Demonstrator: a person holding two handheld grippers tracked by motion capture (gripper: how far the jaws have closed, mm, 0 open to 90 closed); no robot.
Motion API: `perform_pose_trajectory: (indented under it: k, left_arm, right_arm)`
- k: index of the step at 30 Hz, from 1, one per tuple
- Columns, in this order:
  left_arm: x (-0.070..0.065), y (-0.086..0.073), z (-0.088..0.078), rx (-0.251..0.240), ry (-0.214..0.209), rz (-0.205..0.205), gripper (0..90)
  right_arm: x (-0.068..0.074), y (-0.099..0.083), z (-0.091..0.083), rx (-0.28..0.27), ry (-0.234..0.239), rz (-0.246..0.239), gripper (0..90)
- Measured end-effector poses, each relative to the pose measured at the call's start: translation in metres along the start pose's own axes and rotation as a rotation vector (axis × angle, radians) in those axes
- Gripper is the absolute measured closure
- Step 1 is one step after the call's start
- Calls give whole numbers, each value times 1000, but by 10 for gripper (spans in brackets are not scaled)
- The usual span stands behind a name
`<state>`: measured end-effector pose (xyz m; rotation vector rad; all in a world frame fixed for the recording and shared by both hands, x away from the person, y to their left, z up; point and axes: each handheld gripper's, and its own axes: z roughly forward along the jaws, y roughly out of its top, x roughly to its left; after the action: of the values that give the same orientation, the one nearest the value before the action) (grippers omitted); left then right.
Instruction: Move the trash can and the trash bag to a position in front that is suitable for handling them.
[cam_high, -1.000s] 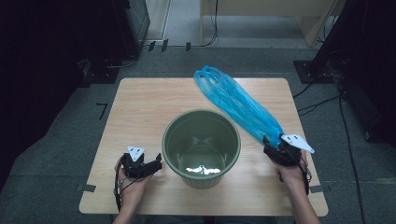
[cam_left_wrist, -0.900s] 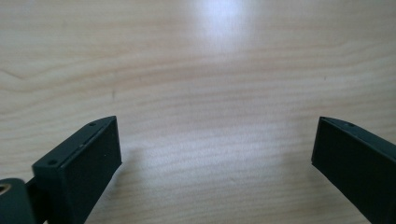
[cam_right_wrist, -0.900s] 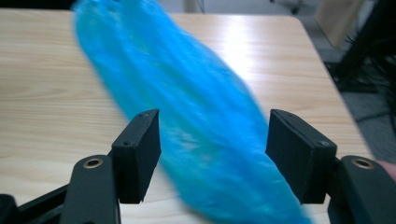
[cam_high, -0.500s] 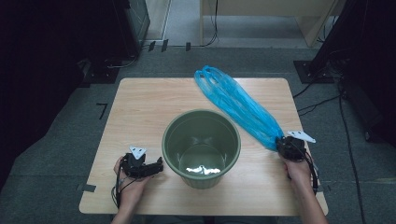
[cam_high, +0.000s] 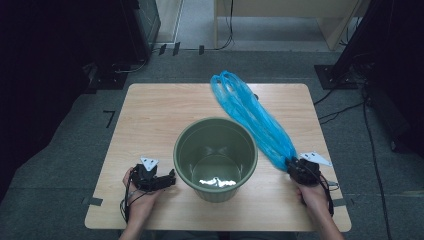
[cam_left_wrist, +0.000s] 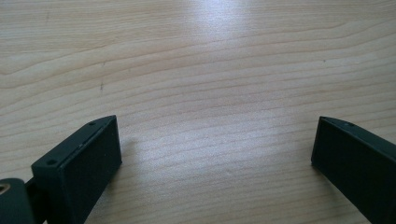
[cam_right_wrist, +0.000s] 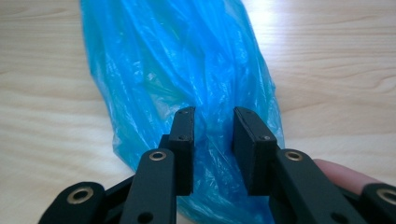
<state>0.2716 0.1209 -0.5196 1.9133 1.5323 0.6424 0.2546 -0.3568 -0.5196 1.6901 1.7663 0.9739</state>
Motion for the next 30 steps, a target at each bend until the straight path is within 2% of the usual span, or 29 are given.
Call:
perform_pose_trajectory:
  k: [4, 5, 9, 11, 12, 13, 16, 17, 19, 20, 22, 24, 26, 27, 28, 30]
  left_arm:
    - [0, 0, 0, 0, -1, 0, 10]
    - [0, 0, 0, 0, -1, 1, 10]
    - [0, 0, 0, 1, -2, 4, 10]
    - [0, 0, 0, 1, -2, 4, 10]
    - [0, 0, 0, 1, -2, 4, 10]
    - [0, 0, 0, 1, -2, 4, 10]
    - [0, 0, 0, 1, -2, 4, 10]
    - [0, 0, 0, 2, -2, 4, 10]
    - [0, 0, 0, 1, -2, 4, 10]
    - [0, 0, 0, 1, -2, 4, 10]
    - [0, 0, 0, 1, -2, 4, 10]
    - [0, 0, 0, 1, -2, 4, 10]
    - [0, 0, 0, 0, -3, 2, 10]
    - [0, 0, 0, 0, -3, 2, 10]
    - [0, 0, 0, 0, -3, 3, 10]
    - [0, 0, 0, 0, -4, 2, 10]
  right_arm:
    - [11, -6, -7, 7, 30, -9, 698]
    - [22, -11, -11, 18, 55, -27, 696]
    - [34, -11, -17, 18, 95, -52, 666]
    - [43, -7, -23, -7, 123, -64, 634]
    - [49, 1, -29, -48, 151, -69, 595]
    - [49, 1, -29, -48, 151, -69, 595]
    - [54, 17, -32, -106, 133, -93, 542]
    - [52, 26, -29, -121, 114, -82, 530]
    - [50, 31, -26, -131, 108, -69, 536]
    - [47, 42, -18, -151, 91, -58, 554]
    - [46, 45, -14, -156, 84, -58, 568]
    - [46, 57, 0, -172, 85, -62, 587]
    - [48, 67, 9, -203, 98, -71, 568]
    - [48, 67, 9, -203, 98, -71, 568]
    - [49, 79, 19, -208, 103, -71, 524]
    - [50, 84, 25, -208, 105, -70, 492]
